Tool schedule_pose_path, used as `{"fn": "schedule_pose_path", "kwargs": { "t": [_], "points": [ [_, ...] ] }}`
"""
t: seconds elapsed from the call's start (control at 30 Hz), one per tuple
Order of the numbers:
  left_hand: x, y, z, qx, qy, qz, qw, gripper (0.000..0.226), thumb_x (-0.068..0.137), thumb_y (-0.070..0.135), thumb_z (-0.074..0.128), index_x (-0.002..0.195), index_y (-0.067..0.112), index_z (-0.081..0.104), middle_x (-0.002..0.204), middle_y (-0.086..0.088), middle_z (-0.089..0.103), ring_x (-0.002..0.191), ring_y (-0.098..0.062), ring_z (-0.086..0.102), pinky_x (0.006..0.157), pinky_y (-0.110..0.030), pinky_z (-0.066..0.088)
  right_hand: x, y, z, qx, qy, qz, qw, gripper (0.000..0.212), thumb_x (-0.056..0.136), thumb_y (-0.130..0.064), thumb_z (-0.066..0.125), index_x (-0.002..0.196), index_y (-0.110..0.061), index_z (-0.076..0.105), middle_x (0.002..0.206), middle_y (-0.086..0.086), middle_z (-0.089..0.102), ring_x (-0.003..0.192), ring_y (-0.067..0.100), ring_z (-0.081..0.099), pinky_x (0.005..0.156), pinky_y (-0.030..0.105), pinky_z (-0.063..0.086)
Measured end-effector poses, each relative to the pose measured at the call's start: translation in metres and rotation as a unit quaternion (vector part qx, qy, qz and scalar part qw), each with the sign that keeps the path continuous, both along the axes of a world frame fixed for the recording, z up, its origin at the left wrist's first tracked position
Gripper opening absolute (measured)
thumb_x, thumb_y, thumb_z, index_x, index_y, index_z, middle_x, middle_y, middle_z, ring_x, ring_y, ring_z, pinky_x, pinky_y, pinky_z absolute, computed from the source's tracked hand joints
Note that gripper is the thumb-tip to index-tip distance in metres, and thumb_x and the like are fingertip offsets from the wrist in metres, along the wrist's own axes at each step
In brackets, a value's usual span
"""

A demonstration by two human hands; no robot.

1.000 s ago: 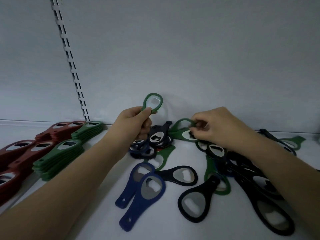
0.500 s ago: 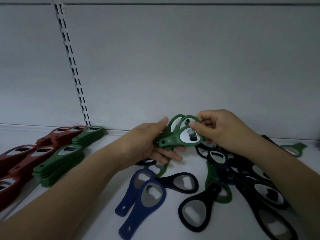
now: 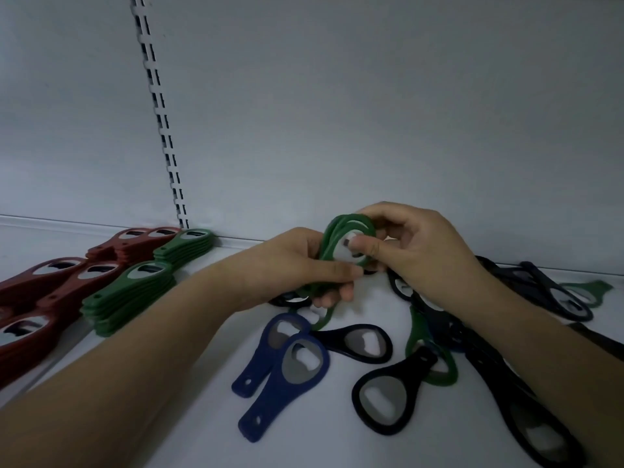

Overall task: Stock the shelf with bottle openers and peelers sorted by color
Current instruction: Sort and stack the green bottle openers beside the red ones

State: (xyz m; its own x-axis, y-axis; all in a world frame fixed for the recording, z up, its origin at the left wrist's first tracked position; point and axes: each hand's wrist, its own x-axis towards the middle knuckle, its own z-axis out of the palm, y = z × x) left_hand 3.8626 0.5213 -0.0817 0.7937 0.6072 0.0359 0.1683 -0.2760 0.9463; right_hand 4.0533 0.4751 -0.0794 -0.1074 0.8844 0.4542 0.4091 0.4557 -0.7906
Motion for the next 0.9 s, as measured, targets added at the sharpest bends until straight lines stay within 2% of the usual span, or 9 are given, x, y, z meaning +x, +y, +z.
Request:
{"fn": "schedule_pose_path", "kwargs": {
  "t": [0.07, 0.13, 0.23, 0.37, 0.47, 0.53, 0.63, 0.77, 0.9],
  "points": [
    [-0.001, 0.002, 0.002, -0.001, -0.006, 0.029, 1.0, 0.02, 0.098, 0.011, 0.056, 0.08, 0.012, 0.065, 0.069, -0.006, 0.056, 0.055, -0.016, 0.045, 0.055, -0.024, 0.042, -0.003, 0.0, 0.0, 0.002, 0.023, -0.011, 1.0, 0.033, 0.082, -0.041, 0.069, 0.109, -0.022, 0.069, 0.095, -0.001, 0.069, 0.077, 0.017, 0.069, 0.066, 0.021, 0.054],
    [-0.004, 0.008, 0.004, 0.006, -0.011, 0.108, 0.994, 0.023, 0.096, 0.018, 0.06, 0.074, 0.013, 0.056, 0.06, -0.001, 0.047, 0.048, -0.013, 0.038, 0.048, -0.023, 0.035, -0.001, 0.0, 0.0, 0.025, -0.012, -0.056, 0.998, 0.02, 0.087, -0.04, 0.067, 0.1, -0.024, 0.067, 0.089, -0.005, 0.067, 0.073, 0.012, 0.066, 0.066, 0.023, 0.054],
    [-0.01, 0.016, 0.007, 0.003, -0.042, 0.217, 0.975, 0.033, 0.089, 0.033, 0.069, 0.07, 0.017, 0.047, 0.057, 0.002, 0.04, 0.046, -0.013, 0.032, 0.046, -0.025, 0.029, 0.0, -0.003, -0.005, 0.013, -0.159, 0.002, 0.987, 0.005, 0.088, -0.028, 0.071, 0.093, -0.028, 0.072, 0.089, -0.011, 0.068, 0.084, 0.007, 0.063, 0.08, 0.027, 0.053],
    [-0.008, 0.018, 0.004, -0.027, -0.061, 0.28, 0.958, 0.036, 0.088, 0.04, 0.07, 0.075, 0.013, 0.05, 0.057, 0.001, 0.049, 0.046, -0.013, 0.04, 0.044, -0.024, 0.036, -0.009, 0.004, -0.022, 0.003, -0.4, 0.101, 0.911, 0.036, 0.091, -0.04, 0.067, 0.127, -0.039, 0.064, 0.117, -0.016, 0.056, 0.11, -0.001, 0.047, 0.096, 0.012, 0.035],
    [-0.004, 0.015, 0.001, -0.069, -0.075, 0.268, 0.958, 0.036, 0.091, 0.041, 0.066, 0.078, 0.012, 0.05, 0.06, -0.002, 0.05, 0.044, -0.013, 0.038, 0.04, -0.023, 0.035, -0.006, 0.008, -0.023, -0.006, -0.424, 0.063, 0.904, 0.048, 0.089, -0.049, 0.065, 0.135, -0.04, 0.055, 0.119, -0.015, 0.05, 0.11, 0.0, 0.042, 0.092, 0.01, 0.032],
    [-0.003, 0.013, 0.001, -0.099, -0.098, 0.24, 0.961, 0.028, 0.095, 0.042, 0.061, 0.096, 0.015, 0.052, 0.061, 0.0, 0.046, 0.043, -0.011, 0.031, 0.038, -0.02, 0.029, -0.005, 0.008, -0.022, -0.006, -0.413, 0.045, 0.909, 0.044, 0.088, -0.047, 0.068, 0.129, -0.034, 0.057, 0.111, -0.018, 0.051, 0.098, -0.003, 0.046, 0.085, 0.011, 0.037],
    [-0.004, 0.012, 0.005, -0.148, -0.146, 0.202, 0.957, 0.029, 0.101, 0.043, 0.048, 0.13, 0.043, 0.05, 0.061, 0.0, 0.042, 0.041, -0.009, 0.025, 0.036, -0.019, 0.027, -0.006, 0.006, -0.019, -0.023, -0.431, 0.029, 0.902, 0.037, 0.088, -0.047, 0.067, 0.119, -0.029, 0.058, 0.099, -0.019, 0.05, 0.081, -0.004, 0.049, 0.072, 0.011, 0.039],
    [-0.003, 0.01, 0.006, -0.144, -0.155, 0.19, 0.959, 0.03, 0.104, 0.043, 0.039, 0.116, 0.021, 0.055, 0.061, 0.0, 0.038, 0.041, -0.012, 0.03, 0.044, -0.024, 0.042, -0.008, -0.002, -0.011, 0.019, -0.52, 0.007, 0.854, 0.031, 0.097, -0.051, 0.049, 0.113, -0.026, 0.058, 0.107, -0.011, 0.055, 0.091, 0.004, 0.052, 0.08, 0.027, 0.046],
    [-0.01, 0.018, 0.007, -0.168, -0.195, 0.282, 0.924, 0.027, 0.102, 0.043, 0.048, 0.099, 0.016, 0.051, 0.075, -0.006, 0.052, 0.047, -0.014, 0.044, 0.039, -0.022, 0.036, -0.003, -0.008, -0.001, 0.056, -0.557, -0.041, 0.828, 0.025, 0.099, -0.039, 0.04, 0.098, -0.024, 0.061, 0.094, -0.01, 0.058, 0.082, 0.011, 0.056, 0.07, 0.031, 0.046]
  ]
}}
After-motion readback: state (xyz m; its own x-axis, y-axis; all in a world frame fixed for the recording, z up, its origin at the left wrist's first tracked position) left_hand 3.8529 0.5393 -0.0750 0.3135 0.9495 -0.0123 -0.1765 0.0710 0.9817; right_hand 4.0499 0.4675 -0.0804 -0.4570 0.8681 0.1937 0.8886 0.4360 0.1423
